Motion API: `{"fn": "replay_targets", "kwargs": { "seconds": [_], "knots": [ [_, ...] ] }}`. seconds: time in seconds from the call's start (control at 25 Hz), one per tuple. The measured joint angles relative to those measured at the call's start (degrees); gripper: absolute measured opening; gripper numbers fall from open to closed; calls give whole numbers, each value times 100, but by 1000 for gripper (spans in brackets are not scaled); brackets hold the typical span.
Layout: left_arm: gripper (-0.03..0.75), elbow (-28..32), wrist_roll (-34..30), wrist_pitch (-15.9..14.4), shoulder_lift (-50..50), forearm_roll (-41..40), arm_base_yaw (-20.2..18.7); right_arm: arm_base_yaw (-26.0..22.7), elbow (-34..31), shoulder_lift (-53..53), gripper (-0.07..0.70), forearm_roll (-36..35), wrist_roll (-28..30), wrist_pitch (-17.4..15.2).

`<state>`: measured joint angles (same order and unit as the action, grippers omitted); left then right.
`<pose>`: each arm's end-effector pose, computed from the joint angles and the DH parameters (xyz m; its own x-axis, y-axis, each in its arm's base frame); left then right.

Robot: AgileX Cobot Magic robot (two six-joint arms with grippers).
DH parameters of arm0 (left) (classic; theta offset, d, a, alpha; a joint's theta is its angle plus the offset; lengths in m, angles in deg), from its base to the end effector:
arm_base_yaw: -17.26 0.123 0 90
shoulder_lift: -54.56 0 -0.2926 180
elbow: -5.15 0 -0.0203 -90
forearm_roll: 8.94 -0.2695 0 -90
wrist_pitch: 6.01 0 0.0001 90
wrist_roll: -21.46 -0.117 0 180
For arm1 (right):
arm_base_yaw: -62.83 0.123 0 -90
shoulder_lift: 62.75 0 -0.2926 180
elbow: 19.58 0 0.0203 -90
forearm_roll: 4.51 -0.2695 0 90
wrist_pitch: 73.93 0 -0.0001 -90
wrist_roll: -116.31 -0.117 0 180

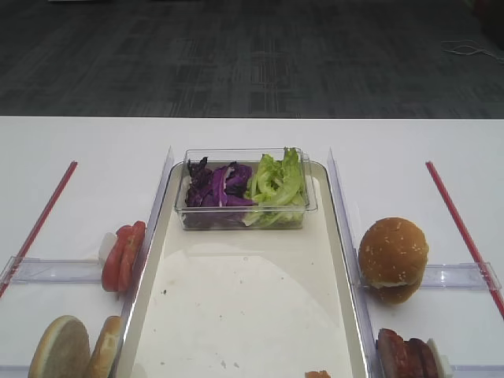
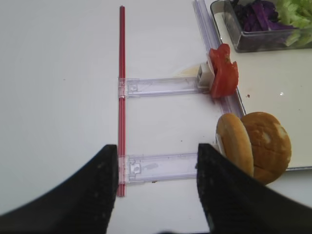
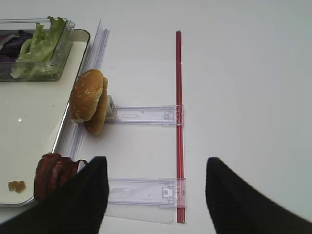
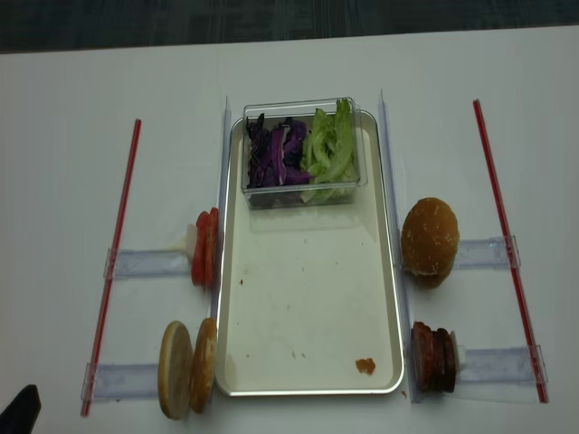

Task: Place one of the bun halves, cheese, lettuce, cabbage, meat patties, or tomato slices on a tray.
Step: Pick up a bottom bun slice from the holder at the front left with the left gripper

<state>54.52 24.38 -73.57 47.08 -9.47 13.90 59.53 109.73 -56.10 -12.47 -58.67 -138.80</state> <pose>0.0209 -0.0002 0.2593 -0.5659 -0.0143 -0.8243 0.0248 0.9991 -0.0343 0.0245 0.0133 0.2578 -0.5274 0.0023 -0.8496 -0.0640 0.9970 0.0424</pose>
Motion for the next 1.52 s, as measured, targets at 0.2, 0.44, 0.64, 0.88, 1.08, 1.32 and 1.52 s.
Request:
{"fn": "replay_targets", "kwargs": {
  "seconds": [0.2,0.44,0.64,0.88,1.08,1.32,1.52],
  "knots": [
    [350,0,0,0,-188,0,0,0,0,0,453,0,0,0],
    [350,0,0,0,-222,-42,0,0,0,0,453,0,-11,0],
    [350,0,0,0,-232,-41,0,0,0,0,453,0,-11,0],
    [350,0,0,0,-232,-41,0,0,0,0,453,0,-11,0],
    [350,0,0,0,-256,-41,0,0,0,0,453,0,-11,0],
    [350,-24,0,-133,-884,-41,0,0,0,0,453,0,-11,0],
    [350,-47,0,-145,-1445,-41,0,0,0,0,453,0,-11,0]
  ]
}}
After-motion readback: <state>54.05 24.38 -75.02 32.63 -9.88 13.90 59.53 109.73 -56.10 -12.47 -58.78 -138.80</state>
